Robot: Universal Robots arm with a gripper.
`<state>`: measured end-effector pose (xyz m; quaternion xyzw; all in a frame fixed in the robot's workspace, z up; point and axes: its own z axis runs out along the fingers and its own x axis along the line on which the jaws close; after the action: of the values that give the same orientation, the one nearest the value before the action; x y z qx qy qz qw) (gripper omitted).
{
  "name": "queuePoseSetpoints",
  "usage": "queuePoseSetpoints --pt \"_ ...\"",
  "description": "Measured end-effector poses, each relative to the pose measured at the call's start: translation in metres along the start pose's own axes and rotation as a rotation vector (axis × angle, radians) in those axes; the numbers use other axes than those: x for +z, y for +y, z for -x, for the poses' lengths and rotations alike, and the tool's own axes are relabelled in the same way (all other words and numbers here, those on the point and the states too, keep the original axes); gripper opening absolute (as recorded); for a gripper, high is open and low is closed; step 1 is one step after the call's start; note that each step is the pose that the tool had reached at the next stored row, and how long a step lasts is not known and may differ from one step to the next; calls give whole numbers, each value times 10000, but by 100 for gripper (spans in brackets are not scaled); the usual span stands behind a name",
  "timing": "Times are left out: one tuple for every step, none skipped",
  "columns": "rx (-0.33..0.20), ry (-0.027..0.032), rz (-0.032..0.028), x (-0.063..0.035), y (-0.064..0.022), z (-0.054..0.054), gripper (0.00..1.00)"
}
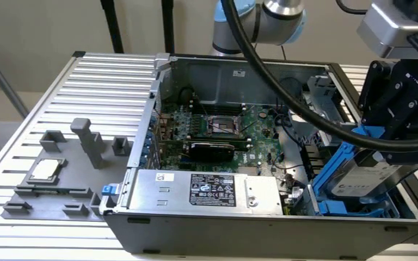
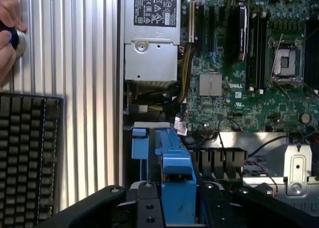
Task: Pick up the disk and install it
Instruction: 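Insert the disk into the insertion slot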
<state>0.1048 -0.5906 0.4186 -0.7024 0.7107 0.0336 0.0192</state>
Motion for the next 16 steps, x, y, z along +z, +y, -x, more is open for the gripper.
queuePoseSetpoints --pt "-4 -8 1 14 0 -1 0" --pt "-11 -13 1 28 -1 -2 0" --pt "-21 -20 2 42 -1 -3 0" --pt "-34 -27 3 58 -1 -4 0" --pt "-49 -34 4 72 -1 -5 0" --pt "-66 -40 6 87 -1 -6 0" --pt "-84 -48 7 101 -1 -7 0" --pt "-105 -54 9 116 -2 -9 0" --pt "-126 -60 10 130 -2 -10 0" --pt "-148 -66 12 144 -2 -11 0" --pt "-175 -71 14 159 -3 -12 0" --pt "-199 -76 16 172 -3 -13 0" --pt "-226 -82 18 187 -3 -14 0" --pt "-252 -86 20 201 -3 -15 0" --pt "-282 -89 23 215 -4 -16 0" --pt "-314 -94 25 230 -4 -17 0"
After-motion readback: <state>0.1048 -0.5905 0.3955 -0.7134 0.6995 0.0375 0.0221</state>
